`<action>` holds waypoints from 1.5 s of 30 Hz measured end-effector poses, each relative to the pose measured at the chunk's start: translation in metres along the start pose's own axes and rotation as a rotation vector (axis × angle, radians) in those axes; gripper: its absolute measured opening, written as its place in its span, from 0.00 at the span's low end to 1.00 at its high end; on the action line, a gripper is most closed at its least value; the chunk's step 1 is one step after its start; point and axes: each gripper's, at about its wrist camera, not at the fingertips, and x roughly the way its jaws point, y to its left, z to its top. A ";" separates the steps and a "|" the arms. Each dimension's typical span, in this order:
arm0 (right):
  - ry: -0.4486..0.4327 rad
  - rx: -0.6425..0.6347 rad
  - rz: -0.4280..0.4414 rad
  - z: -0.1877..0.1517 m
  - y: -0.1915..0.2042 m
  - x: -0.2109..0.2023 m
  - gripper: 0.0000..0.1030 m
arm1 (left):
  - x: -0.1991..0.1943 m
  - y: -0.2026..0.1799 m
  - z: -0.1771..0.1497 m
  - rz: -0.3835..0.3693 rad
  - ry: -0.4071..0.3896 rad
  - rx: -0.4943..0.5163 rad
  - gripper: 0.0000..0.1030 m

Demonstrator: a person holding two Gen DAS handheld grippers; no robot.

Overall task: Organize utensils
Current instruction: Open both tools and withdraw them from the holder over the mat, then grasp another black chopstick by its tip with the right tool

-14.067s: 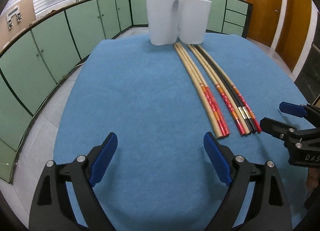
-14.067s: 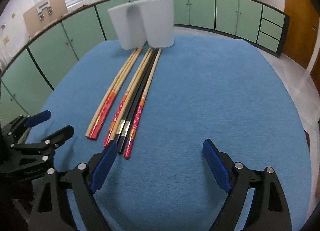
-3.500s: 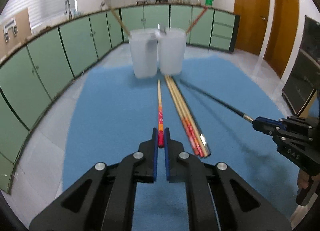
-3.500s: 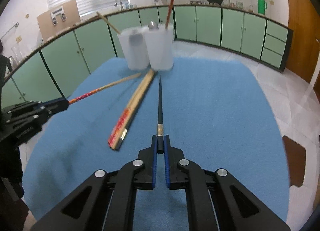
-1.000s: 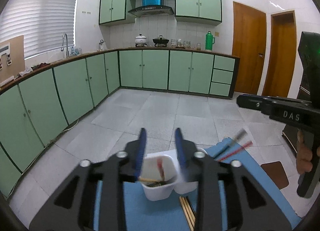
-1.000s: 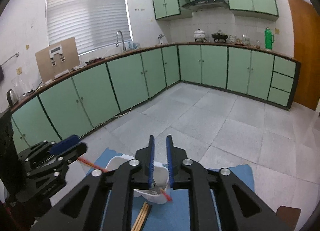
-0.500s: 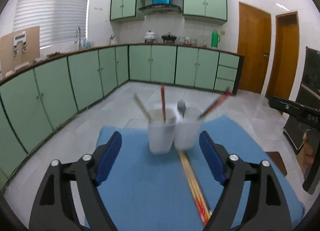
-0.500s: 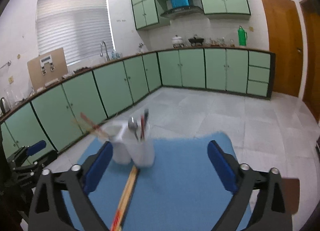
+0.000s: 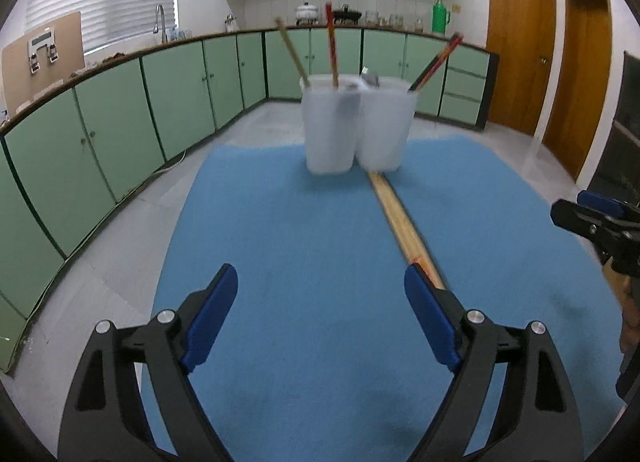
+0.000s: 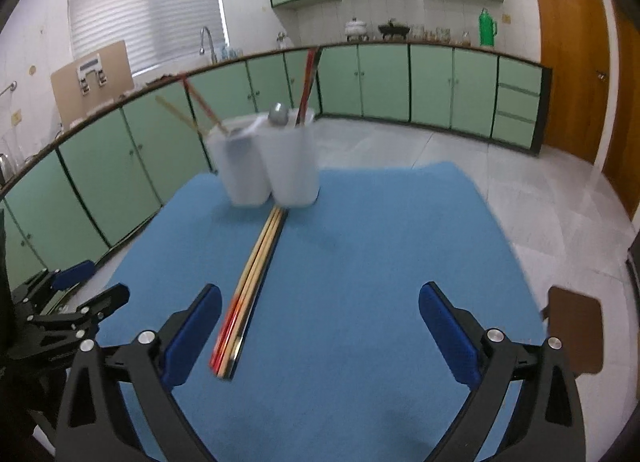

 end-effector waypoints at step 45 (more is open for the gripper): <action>0.211 -0.046 -0.011 -0.060 0.035 0.041 0.54 | 0.015 0.017 -0.032 0.032 0.097 -0.013 0.83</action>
